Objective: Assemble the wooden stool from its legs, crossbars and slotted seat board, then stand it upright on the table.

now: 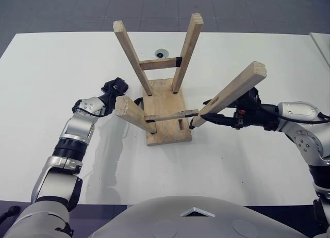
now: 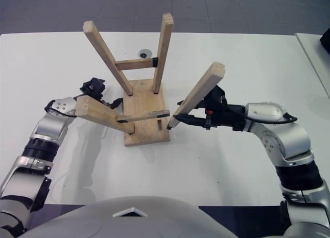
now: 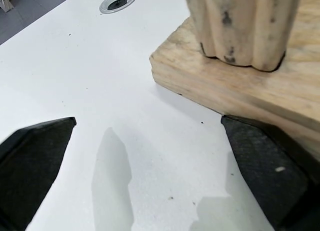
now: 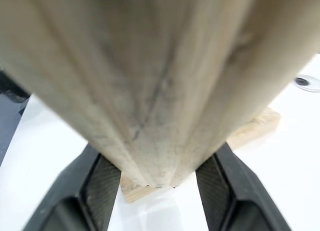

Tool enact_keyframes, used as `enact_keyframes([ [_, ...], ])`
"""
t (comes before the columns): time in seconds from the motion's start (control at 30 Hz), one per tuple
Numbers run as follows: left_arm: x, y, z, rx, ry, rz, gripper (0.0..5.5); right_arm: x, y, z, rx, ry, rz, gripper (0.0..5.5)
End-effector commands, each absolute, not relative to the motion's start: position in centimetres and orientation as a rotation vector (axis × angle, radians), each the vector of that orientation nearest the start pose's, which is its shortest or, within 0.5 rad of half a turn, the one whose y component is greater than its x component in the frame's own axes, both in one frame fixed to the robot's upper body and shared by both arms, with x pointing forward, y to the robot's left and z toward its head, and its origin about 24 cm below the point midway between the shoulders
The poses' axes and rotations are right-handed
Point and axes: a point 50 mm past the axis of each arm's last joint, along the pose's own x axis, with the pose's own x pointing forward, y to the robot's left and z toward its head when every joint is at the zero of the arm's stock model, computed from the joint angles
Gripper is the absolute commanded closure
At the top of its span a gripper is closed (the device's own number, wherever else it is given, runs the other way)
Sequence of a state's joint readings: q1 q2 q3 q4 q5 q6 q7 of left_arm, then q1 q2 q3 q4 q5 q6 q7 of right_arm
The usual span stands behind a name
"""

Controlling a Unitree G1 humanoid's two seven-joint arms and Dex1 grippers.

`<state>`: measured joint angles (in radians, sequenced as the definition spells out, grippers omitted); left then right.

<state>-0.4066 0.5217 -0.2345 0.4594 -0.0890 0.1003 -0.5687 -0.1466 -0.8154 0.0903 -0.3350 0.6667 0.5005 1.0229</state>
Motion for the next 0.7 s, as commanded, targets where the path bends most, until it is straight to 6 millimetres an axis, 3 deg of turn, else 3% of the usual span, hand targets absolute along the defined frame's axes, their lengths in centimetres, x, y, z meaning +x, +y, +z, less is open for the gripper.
enact_keyframes([
  [0.03,31.4,18.9,1.6,0.486,0.436,-0.658,0.1,22.9,-17.2,13.3,-0.152,0.237,1.344,3.46],
  [0.2,32.5,17.0,1.1,0.494,0.42,-0.684,0.1,23.1,-16.7,13.1,-0.165,0.235,1.372,3.46],
  [0.47,33.0,16.4,0.8,0.498,0.399,-0.665,0.1,24.3,-16.0,11.0,-0.199,0.298,1.396,3.46],
  [0.7,34.7,17.8,3.5,0.51,0.275,-0.525,0.1,25.0,-16.2,8.3,-0.307,0.326,1.246,3.46],
])
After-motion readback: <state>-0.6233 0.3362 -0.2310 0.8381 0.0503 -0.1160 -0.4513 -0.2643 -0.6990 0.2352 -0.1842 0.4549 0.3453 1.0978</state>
